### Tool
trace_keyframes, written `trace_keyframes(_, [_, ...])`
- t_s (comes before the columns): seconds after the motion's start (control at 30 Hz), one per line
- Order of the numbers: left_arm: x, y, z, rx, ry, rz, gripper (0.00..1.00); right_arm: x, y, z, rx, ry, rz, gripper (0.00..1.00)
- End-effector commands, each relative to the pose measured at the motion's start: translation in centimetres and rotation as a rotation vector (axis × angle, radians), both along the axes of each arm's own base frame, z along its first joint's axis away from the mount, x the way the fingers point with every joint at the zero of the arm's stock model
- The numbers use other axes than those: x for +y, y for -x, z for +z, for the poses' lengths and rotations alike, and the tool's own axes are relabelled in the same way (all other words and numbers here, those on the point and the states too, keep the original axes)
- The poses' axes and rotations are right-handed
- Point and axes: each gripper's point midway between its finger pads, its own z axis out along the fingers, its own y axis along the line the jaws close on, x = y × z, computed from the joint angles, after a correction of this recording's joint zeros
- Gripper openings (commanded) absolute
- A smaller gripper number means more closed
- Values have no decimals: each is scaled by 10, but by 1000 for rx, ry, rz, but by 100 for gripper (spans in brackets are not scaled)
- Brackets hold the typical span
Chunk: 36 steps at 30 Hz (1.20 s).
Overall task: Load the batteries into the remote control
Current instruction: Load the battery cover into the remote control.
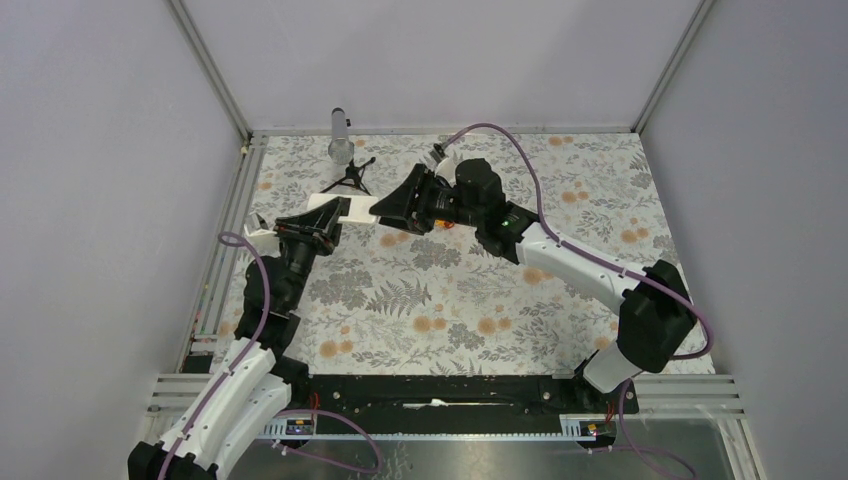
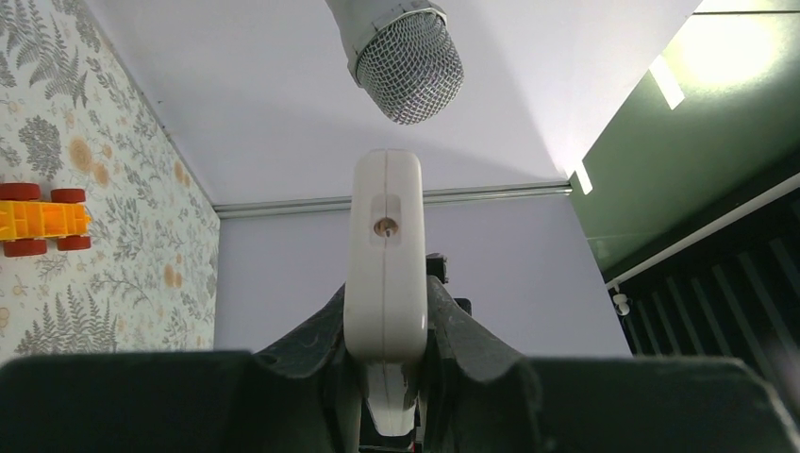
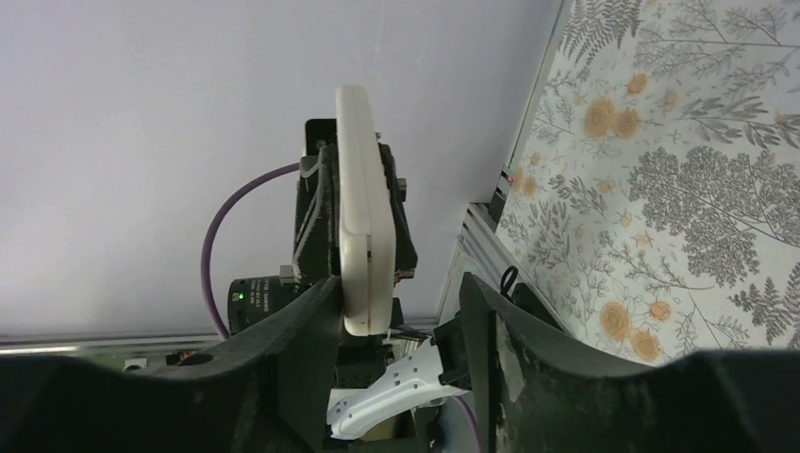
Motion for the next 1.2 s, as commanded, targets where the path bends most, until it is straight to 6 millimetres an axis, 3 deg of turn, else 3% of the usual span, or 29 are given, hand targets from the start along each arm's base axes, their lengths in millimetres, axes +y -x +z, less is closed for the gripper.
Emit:
trace_keyframes(0.0, [0,12,48,-123,89,-35,0,4,6,33,-44,-92,48,50])
trace_keyframes(0.17, [-1,16,60,-148,136,-62,0,9,5,19,-2,-84,64,32])
trace_keyframes(0.37, [-4,18,66,-161,152,-87,0,12,4,7,-6,-69,77,25])
trace_keyframes(0.53, [-17,18,74,-181,108,-143,0,17,5,0,-15,-67,100,24])
trace_keyframes(0.7, [-36,17,73,-194,-43,-216,0,18,1,-3,2,-18,109,26])
trace_keyframes(0.8, [-43,17,60,-185,-137,-257,0,2,-11,8,-13,-41,98,39])
trace_keyframes(0.9, [-48,16,38,-166,-231,-303,0,-21,-16,33,-142,-85,131,67])
trace_keyframes(0.97, [-51,13,22,-139,-301,-342,0,-33,-5,57,-275,-111,215,81])
trace_keyframes(1.07, [-55,12,10,-142,-373,-387,0,-43,16,79,-425,-156,343,90])
trace_keyframes(1.17, [-62,13,7,-171,-435,-433,0,-48,37,80,-474,-175,475,93])
